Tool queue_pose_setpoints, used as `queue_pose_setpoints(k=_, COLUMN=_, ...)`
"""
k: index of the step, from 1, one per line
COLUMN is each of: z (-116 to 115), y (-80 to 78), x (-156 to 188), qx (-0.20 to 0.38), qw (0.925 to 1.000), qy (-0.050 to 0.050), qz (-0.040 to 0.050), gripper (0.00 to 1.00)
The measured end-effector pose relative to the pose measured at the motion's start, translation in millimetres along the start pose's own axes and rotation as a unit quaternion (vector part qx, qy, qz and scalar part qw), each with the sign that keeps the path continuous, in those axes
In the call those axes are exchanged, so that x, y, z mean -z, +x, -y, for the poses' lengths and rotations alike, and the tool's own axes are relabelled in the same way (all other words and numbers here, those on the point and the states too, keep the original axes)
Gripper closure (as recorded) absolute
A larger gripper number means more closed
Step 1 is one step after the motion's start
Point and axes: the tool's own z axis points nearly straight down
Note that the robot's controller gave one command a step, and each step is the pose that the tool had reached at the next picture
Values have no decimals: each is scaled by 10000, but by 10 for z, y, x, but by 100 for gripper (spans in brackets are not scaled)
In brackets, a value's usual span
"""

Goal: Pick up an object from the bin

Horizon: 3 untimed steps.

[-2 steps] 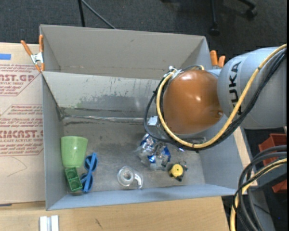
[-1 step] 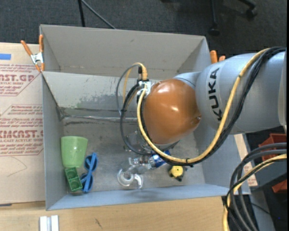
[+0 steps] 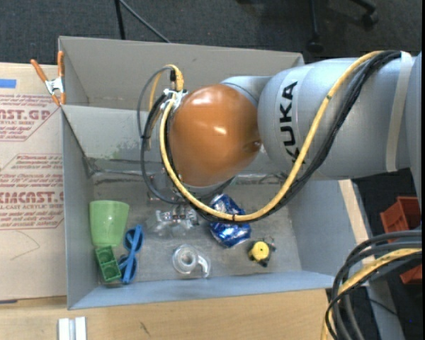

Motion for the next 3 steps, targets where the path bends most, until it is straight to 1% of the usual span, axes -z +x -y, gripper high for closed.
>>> queue_pose_setpoints(k=1, z=-13, y=41, x=-25, qx=-25, qw=10000, qy=-29, qz=-18, gripper=0)
queue_pose_setpoints(k=2, z=139, y=-376, x=-928, qx=1408, qw=9900, qy=-55, qz=-20, gripper=0)
queue_pose_setpoints(k=3, z=151, y=-382, x=-905, qx=1402, qw=9901, qy=-38, qz=-10, gripper=100)
